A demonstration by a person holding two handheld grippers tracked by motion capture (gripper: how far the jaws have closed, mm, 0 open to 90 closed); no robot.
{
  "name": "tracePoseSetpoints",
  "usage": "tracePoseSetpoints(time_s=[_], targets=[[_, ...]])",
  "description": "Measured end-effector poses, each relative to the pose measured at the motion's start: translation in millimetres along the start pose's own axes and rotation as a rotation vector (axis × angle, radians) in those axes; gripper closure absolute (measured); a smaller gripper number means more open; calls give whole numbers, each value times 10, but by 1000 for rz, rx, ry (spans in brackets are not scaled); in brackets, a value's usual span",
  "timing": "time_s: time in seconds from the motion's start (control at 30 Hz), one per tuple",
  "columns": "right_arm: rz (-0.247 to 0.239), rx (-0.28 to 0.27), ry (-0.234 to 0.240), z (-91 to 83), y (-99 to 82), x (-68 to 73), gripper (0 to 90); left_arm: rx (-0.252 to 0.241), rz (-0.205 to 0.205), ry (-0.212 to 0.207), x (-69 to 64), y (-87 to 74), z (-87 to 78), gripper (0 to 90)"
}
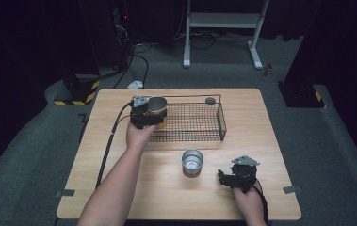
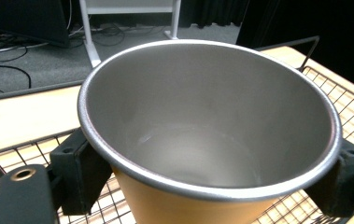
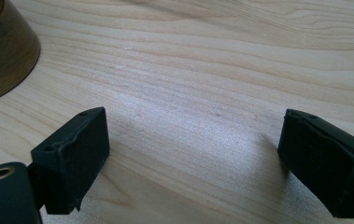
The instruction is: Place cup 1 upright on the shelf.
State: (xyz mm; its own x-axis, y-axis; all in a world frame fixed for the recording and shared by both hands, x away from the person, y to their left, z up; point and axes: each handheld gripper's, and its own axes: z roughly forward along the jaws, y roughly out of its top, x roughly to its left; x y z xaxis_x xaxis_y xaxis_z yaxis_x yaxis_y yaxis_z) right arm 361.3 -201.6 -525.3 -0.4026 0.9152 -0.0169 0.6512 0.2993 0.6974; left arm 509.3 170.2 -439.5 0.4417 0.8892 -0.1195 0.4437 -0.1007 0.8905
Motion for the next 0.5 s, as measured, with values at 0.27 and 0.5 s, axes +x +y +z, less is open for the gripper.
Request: tracePoseSetpoints(time_s=[0.27, 0.5], targets=[[2, 0, 0, -1, 0, 1, 88, 33, 2, 3, -5, -110, 78, 148], [1, 0, 0, 0, 0, 0, 88, 46, 6, 13, -27, -167, 121, 147]])
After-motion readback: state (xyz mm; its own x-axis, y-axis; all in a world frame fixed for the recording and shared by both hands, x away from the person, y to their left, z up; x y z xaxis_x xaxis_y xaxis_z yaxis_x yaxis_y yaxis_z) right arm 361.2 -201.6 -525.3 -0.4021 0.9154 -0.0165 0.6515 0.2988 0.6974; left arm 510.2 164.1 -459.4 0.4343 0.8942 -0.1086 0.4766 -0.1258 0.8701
